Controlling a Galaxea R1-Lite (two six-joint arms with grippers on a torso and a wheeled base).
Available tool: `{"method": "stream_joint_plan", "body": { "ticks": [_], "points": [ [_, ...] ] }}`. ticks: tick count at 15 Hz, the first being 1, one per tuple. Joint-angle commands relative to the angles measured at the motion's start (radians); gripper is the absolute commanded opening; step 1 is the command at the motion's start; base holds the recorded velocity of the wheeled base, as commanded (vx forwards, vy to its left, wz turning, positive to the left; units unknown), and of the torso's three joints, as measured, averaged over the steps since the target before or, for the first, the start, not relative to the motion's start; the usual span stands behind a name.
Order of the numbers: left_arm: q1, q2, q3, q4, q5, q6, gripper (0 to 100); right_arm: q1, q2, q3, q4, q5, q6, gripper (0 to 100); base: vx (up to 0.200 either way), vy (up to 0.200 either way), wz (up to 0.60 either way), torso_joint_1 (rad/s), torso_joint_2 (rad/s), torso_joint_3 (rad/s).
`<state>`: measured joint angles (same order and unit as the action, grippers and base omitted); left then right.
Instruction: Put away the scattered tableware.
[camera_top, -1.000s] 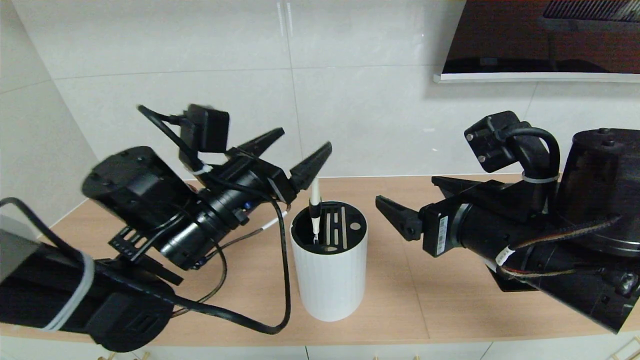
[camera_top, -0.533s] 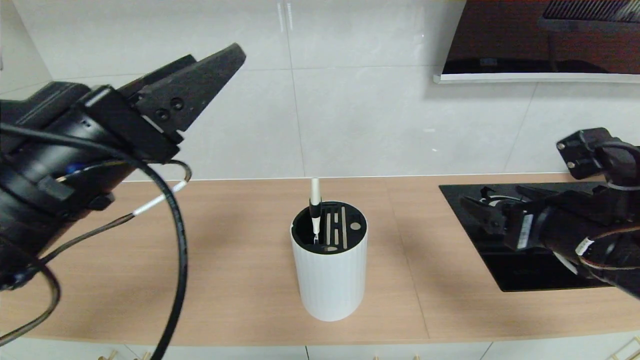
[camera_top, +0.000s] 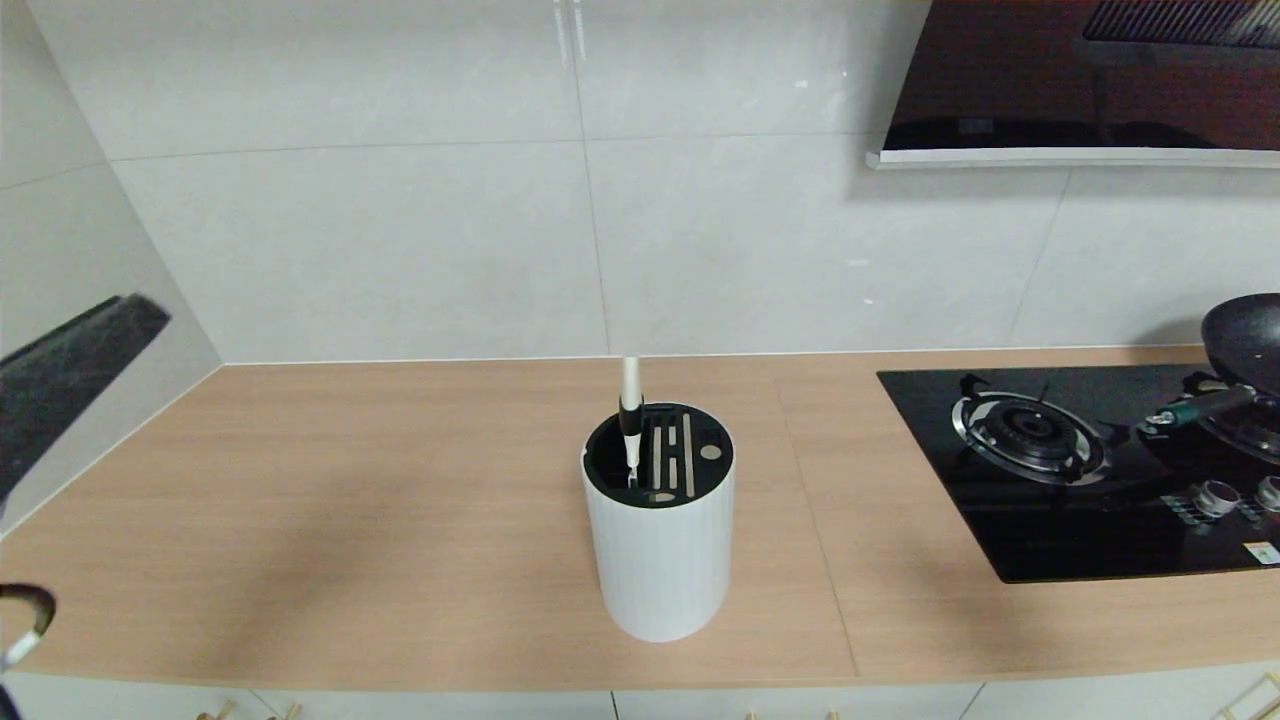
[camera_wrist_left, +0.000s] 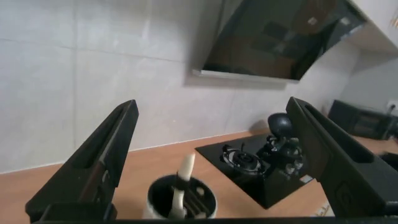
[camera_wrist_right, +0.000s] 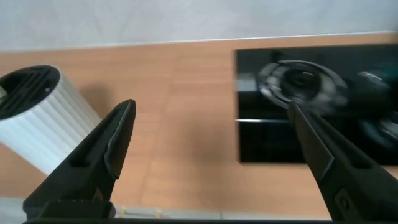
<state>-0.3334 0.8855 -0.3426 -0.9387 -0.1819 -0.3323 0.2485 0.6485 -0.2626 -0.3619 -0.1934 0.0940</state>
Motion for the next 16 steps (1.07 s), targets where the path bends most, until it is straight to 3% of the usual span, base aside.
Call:
{"method": "stream_joint_plan", "body": {
  "ticks": [1, 3, 5, 6, 7, 8, 10, 11, 12, 13, 14, 15, 16],
  "points": [
    [0.083, -0.295, 0.116, 0.153, -0.001, -0.008, 100, -0.074, -0.451, -0.043, 0.367, 0.011, -0.05, 100, 0.0, 0.0, 0.0, 0.0, 0.0, 0.0],
    [0.114, -0.485, 0.128, 0.322, -0.007, -0.022, 100, -0.12, -0.552, -0.049, 0.482, 0.002, -0.103, 100, 0.0, 0.0, 0.0, 0.0, 0.0, 0.0],
    [0.134, -0.631, 0.126, 0.454, -0.007, -0.022, 100, -0.123, -0.549, -0.057, 0.454, -0.101, -0.106, 100, 0.0, 0.0, 0.0, 0.0, 0.0, 0.0],
    [0.157, -0.698, 0.129, 0.515, -0.016, -0.02, 100, -0.167, -0.549, -0.055, 0.448, -0.118, -0.111, 100, 0.0, 0.0, 0.0, 0.0, 0.0, 0.0],
    [0.203, -0.789, 0.142, 0.591, -0.042, -0.02, 100, -0.258, -0.601, -0.041, 0.457, -0.049, -0.128, 100, 0.0, 0.0, 0.0, 0.0, 0.0, 0.0],
    [0.211, -0.795, 0.149, 0.591, -0.044, -0.016, 100, -0.265, -0.615, -0.03, 0.459, -0.024, -0.128, 100, 0.0, 0.0, 0.0, 0.0, 0.0, 0.0],
    [0.248, -0.79, 0.223, 0.494, -0.024, 0.016, 100, -0.261, -0.624, 0.013, 0.431, -0.031, -0.131, 100, 0.0, 0.0, 0.0, 0.0, 0.0, 0.0],
    [0.313, -0.833, 0.267, 0.491, -0.036, 0.042, 100, -0.262, -0.624, 0.016, 0.431, -0.05, -0.131, 100, 0.0, 0.0, 0.0, 0.0, 0.0, 0.0],
    [0.344, -0.882, 0.298, 0.515, -0.054, 0.062, 100, -0.261, -0.624, 0.031, 0.429, -0.058, -0.131, 100, 0.0, 0.0, 0.0, 0.0, 0.0, 0.0],
    [0.344, -0.886, 0.343, 0.537, -0.037, 0.116, 100, -0.261, -0.626, 0.088, 0.416, -0.084, -0.132, 100, 0.0, 0.0, 0.0, 0.0, 0.0, 0.0],
    [0.344, -0.886, 0.343, 0.58, 0.035, 0.142, 100, -0.258, -0.645, 0.143, 0.383, -0.092, -0.135, 100, 0.0, 0.0, 0.0, 0.0, 0.0, 0.0],
    [0.344, -0.886, 0.343, 0.626, 0.096, 0.203, 100, -0.255, -0.647, 0.198, 0.339, -0.095, -0.137, 100, 0.0, 0.0, 0.0, 0.0, 0.0, 0.0],
    [0.344, -0.886, 0.343, 0.732, 0.203, 0.319, 100, -0.256, -0.647, 0.263, 0.271, -0.106, -0.132, 100, 0.0, 0.0, 0.0, 0.0, 0.0, 0.0]
  ]
}}
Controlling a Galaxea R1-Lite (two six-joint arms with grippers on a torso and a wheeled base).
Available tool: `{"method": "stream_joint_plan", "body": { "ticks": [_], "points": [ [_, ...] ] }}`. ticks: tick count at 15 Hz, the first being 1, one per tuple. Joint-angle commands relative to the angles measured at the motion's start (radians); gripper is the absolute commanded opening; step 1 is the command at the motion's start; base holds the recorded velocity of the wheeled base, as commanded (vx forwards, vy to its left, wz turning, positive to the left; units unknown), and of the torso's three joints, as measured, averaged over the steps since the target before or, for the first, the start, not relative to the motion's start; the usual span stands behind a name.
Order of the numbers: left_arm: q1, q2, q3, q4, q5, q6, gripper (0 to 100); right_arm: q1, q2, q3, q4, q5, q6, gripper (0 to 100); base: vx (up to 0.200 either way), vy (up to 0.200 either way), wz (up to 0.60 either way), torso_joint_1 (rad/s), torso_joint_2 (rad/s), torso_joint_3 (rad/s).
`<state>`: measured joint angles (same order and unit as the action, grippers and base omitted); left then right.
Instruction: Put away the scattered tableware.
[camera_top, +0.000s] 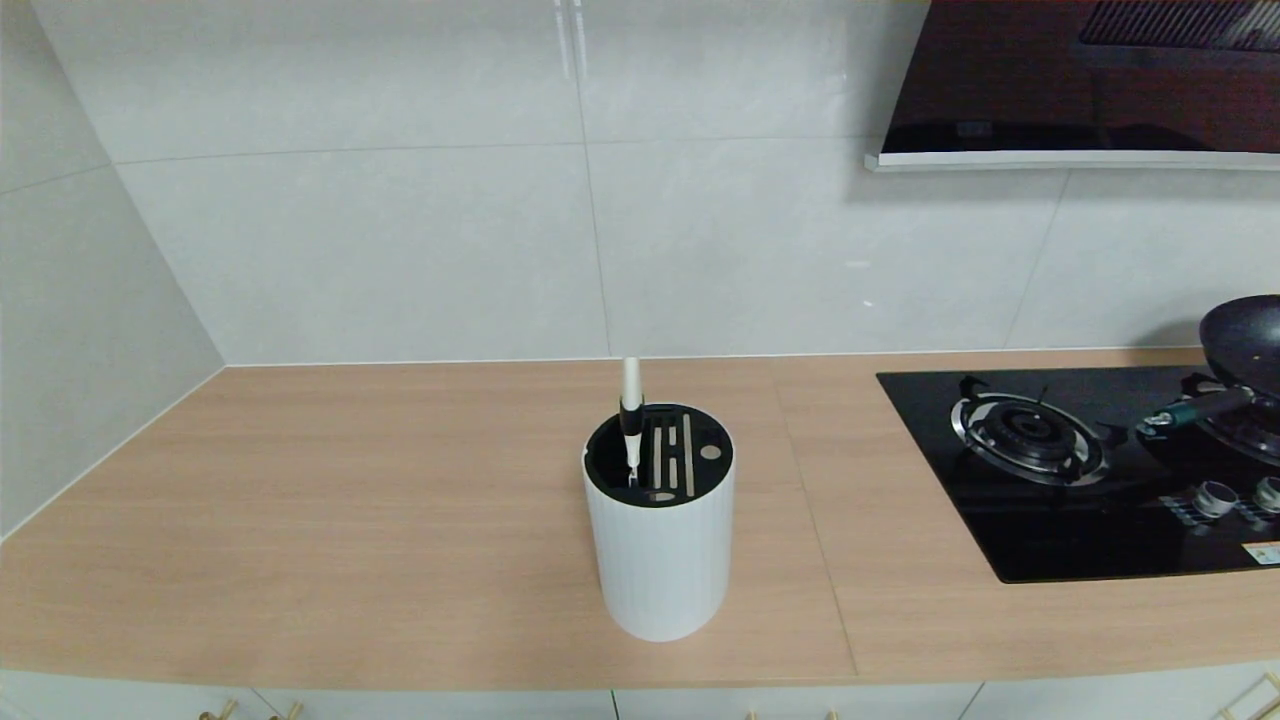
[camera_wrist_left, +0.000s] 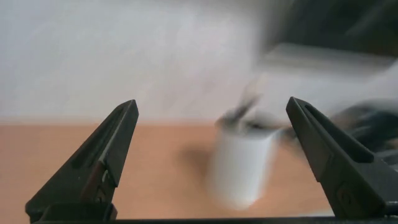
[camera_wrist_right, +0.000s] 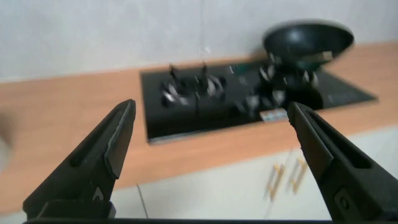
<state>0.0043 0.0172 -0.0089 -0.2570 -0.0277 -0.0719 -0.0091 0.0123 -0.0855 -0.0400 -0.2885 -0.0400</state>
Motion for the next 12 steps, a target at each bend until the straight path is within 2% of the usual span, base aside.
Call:
{"method": "stream_joint_plan", "body": {
  "ticks": [1, 2, 3, 4, 5, 9, 10, 11, 12],
  "points": [
    [0.006, -0.017, 0.009, 0.171, 0.192, 0.106, 100, 0.003, -0.011, 0.081, -0.017, -0.011, 0.025, 100, 0.0, 0.0, 0.0, 0.0, 0.0, 0.0],
    [0.005, -0.017, 0.006, 0.245, 0.258, 0.127, 100, 0.003, -0.011, 0.082, -0.001, -0.006, 0.054, 100, 0.0, 0.0, 0.0, 0.0, 0.0, 0.0],
    [0.005, -0.017, 0.004, 0.236, 0.206, 0.096, 100, 0.003, -0.011, 0.082, -0.001, 0.006, 0.061, 100, 0.0, 0.0, 0.0, 0.0, 0.0, 0.0],
    [0.005, -0.017, 0.009, 0.242, 0.098, 0.058, 100, 0.003, -0.011, 0.082, -0.001, 0.029, 0.055, 100, 0.0, 0.0, 0.0, 0.0, 0.0, 0.0],
    [0.005, -0.017, 0.009, 0.254, 0.049, 0.064, 100, 0.003, -0.011, 0.082, -0.003, 0.052, 0.054, 100, 0.0, 0.0, 0.0, 0.0, 0.0, 0.0],
    [0.005, -0.017, 0.009, 0.252, 0.055, 0.066, 100, 0.006, -0.011, 0.082, -0.004, 0.132, 0.026, 100, 0.0, 0.0, 0.0, 0.0, 0.0, 0.0],
    [0.005, -0.017, 0.009, 0.252, 0.055, 0.064, 100, 0.009, -0.011, 0.082, 0.002, 0.187, 0.026, 100, 0.0, 0.0, 0.0, 0.0, 0.0, 0.0],
    [0.005, -0.017, 0.009, 0.254, 0.055, 0.064, 100, 0.009, -0.011, 0.084, 0.028, 0.313, 0.014, 100, 0.0, 0.0, 0.0, 0.0, 0.0, 0.0],
    [0.005, -0.017, 0.009, 0.254, 0.055, 0.066, 100, 0.009, -0.011, 0.081, 0.054, 0.341, 0.011, 100, 0.0, 0.0, 0.0, 0.0, 0.0, 0.0]
  ]
}}
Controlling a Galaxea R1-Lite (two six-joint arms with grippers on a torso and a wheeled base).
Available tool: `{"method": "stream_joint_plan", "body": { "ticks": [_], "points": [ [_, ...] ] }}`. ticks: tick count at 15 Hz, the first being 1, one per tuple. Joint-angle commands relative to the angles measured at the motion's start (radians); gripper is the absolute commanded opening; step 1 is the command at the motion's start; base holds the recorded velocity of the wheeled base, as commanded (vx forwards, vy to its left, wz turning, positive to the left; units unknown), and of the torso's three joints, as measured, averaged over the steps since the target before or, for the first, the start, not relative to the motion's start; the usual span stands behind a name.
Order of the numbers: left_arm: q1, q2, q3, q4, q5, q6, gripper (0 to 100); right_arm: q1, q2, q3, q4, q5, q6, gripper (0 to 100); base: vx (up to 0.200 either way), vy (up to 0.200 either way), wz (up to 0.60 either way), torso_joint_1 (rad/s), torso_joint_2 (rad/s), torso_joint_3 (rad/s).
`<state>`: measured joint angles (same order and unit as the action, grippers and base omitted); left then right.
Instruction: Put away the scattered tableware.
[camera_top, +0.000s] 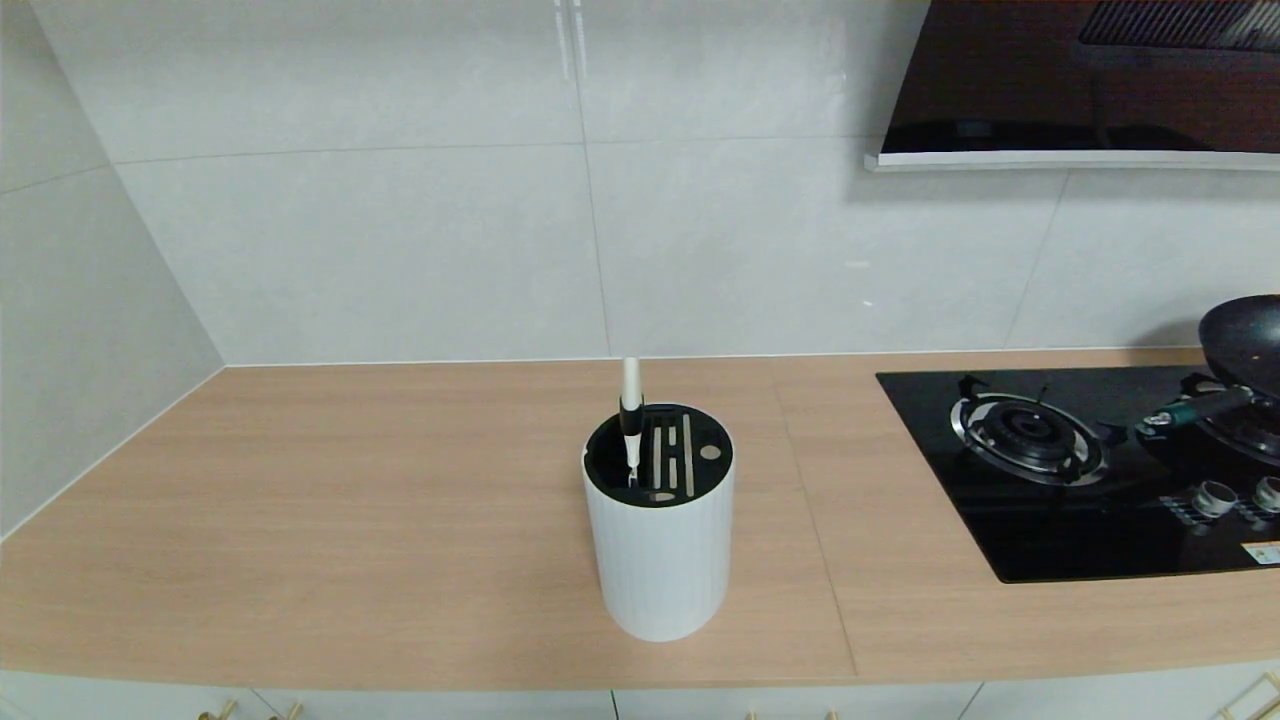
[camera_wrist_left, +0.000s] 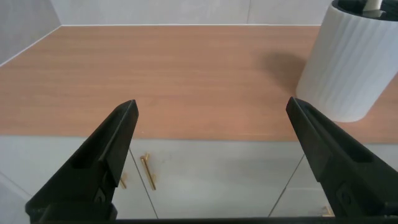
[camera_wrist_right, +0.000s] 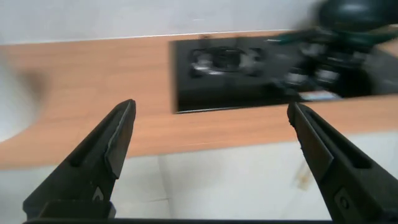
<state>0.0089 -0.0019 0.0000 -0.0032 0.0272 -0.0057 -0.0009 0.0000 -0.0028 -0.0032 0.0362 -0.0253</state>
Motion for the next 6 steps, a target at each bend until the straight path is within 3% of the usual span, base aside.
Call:
{"method": "stream_joint_plan", "body": {
  "ticks": [1, 6],
  "points": [
    [0.0, 0.002, 0.0, 0.0, 0.0, 0.0, 100, 0.001, 0.002, 0.0, 0.011, 0.011, 0.001, 100, 0.0, 0.0, 0.0, 0.0, 0.0, 0.0],
    [0.0, 0.002, 0.0, 0.0, 0.0, 0.0, 100, 0.001, 0.002, 0.0, 0.011, 0.008, 0.002, 100, 0.0, 0.0, 0.0, 0.0, 0.0, 0.0]
  ]
}}
